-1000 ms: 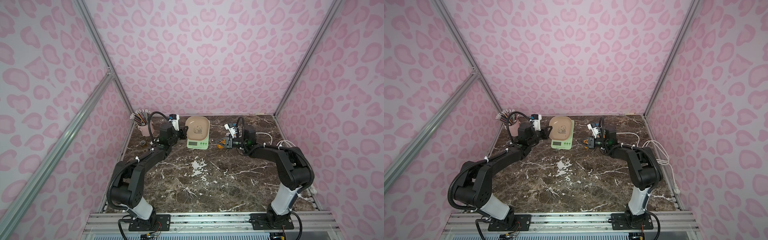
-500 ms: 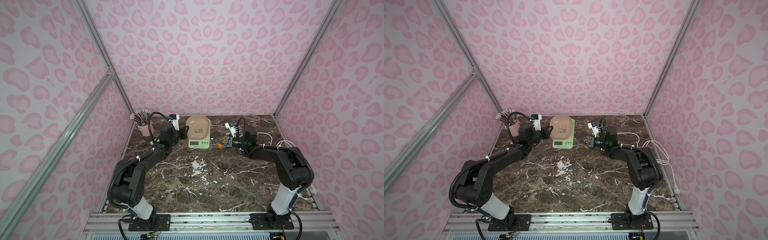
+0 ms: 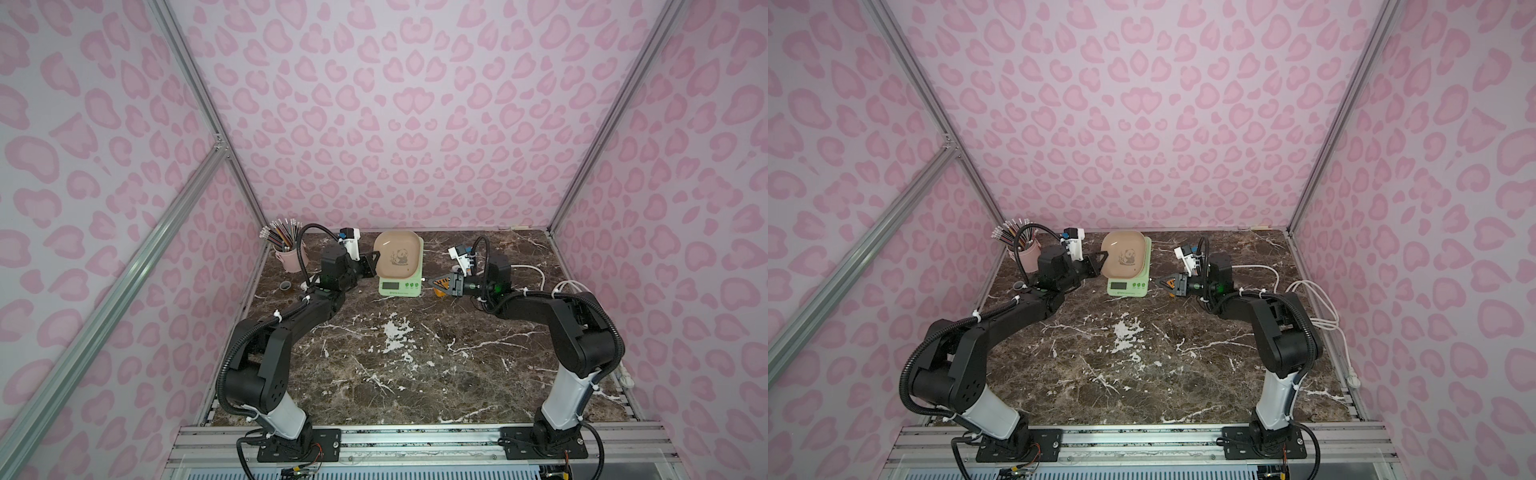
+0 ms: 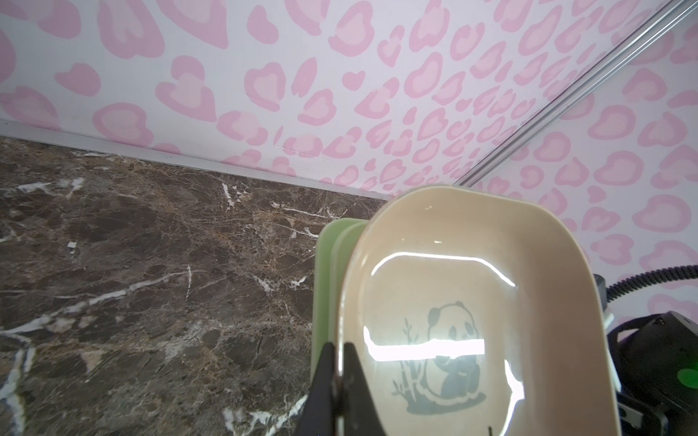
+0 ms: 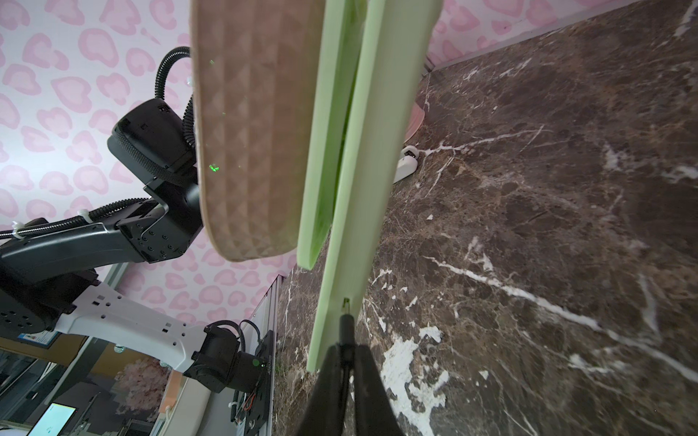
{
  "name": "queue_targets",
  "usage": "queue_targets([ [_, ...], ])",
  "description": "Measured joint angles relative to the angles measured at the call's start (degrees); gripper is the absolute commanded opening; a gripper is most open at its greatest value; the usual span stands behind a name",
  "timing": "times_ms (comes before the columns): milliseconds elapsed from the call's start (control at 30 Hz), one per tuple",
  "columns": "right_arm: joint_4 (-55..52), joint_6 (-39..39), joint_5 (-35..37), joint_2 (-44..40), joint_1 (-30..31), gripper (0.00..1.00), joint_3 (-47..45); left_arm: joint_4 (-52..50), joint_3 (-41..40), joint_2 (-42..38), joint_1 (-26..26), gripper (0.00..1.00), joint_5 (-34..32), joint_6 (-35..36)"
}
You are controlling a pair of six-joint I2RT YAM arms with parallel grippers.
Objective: Charge the electronic scale
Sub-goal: Insert the charging cable into the electronic scale.
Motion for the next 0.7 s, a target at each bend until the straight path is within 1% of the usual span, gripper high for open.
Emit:
queue_targets([
  [700,0.2,1.1,0.0,-0.2,0.0,0.0,0.0,1.1,1.2,1.2,-0.5,0.04,0.1,0.0],
])
